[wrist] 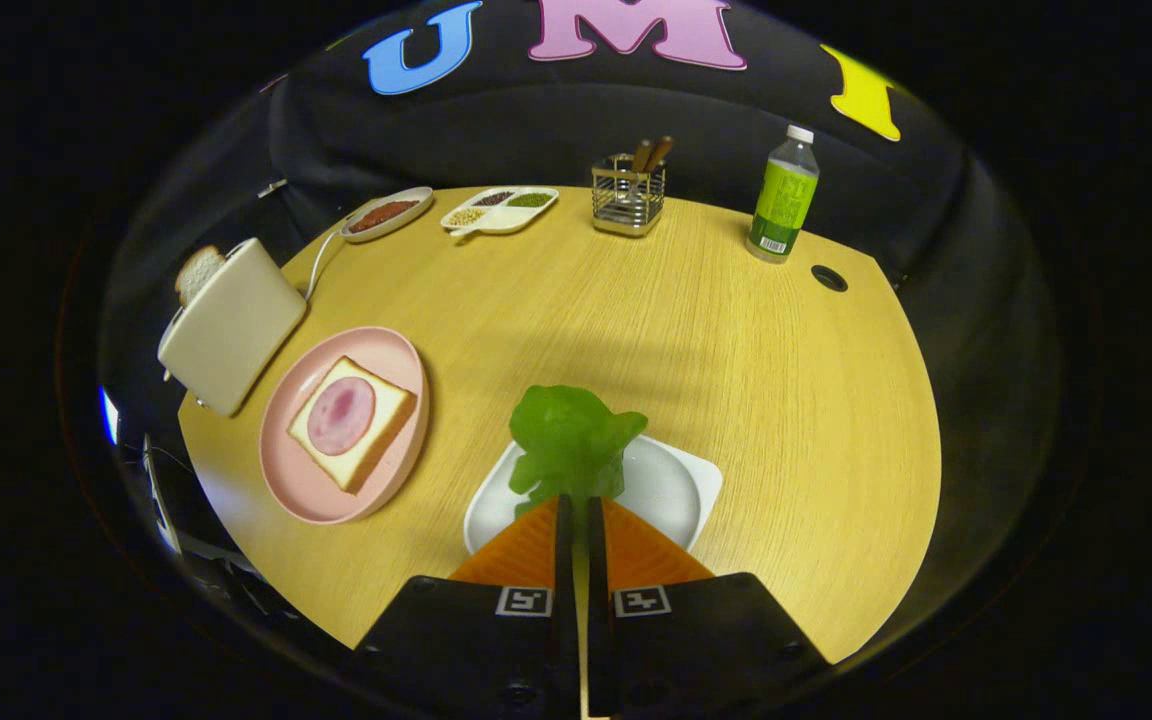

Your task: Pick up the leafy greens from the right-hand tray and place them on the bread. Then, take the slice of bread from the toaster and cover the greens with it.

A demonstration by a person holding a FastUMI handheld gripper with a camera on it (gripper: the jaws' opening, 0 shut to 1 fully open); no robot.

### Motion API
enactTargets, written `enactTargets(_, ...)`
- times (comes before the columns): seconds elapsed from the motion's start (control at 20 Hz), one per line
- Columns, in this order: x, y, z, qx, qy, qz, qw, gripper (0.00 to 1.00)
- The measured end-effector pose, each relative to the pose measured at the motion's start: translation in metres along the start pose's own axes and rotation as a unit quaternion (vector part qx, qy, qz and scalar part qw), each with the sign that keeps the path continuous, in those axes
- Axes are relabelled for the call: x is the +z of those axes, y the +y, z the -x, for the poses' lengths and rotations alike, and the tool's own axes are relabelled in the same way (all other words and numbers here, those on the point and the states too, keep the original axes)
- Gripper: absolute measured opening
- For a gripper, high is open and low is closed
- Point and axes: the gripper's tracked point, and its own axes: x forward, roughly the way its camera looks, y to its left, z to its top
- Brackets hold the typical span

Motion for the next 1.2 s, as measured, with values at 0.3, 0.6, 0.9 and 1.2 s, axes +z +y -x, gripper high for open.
enactTargets(0.3,0.033,0.045,0.053,0.022,-0.048,0.004,0.999,0.08)
enactTargets(0.6,0.066,0.123,0.077,0.063,-0.080,0.019,0.995,0.08)
enactTargets(0.9,0.080,0.184,0.070,0.089,-0.080,0.031,0.992,0.08)
enactTargets(1.2,0.076,0.212,0.038,0.093,-0.054,0.045,0.993,0.08)
